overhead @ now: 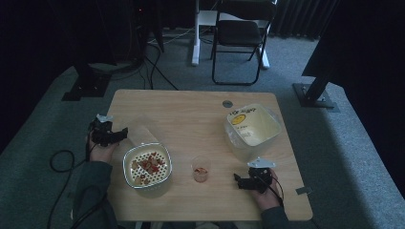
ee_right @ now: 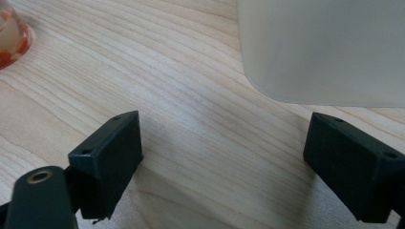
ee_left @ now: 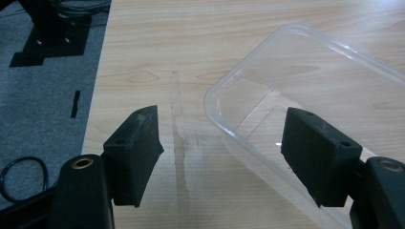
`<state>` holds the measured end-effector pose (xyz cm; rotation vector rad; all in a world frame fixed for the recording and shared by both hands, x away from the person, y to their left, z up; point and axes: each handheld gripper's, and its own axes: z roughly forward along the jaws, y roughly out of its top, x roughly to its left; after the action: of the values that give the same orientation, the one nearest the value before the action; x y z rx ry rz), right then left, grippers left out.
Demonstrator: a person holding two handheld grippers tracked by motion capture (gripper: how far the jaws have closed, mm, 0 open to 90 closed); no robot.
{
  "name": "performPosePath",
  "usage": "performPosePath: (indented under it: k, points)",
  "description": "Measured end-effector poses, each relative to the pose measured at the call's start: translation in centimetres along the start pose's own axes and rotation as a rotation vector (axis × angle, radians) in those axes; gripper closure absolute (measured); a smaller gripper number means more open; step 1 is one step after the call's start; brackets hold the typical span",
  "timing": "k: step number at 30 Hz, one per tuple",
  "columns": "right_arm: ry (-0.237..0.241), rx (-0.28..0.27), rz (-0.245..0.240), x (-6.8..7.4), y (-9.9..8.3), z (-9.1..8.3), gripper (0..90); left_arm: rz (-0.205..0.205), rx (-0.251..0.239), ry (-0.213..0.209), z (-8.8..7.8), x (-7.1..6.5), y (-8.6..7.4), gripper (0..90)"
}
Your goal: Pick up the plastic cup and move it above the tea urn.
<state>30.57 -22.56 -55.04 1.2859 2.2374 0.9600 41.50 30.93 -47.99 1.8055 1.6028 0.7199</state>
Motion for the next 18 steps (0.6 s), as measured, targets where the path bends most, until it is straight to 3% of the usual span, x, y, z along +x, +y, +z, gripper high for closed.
performPosePath:
  k: [18]
  points:
    - [0.000,0.000,0.000,0.0,0.0,0.0,12.5,0.027,0.046,-0.038,1.5,-1.6,0.9,31.7]
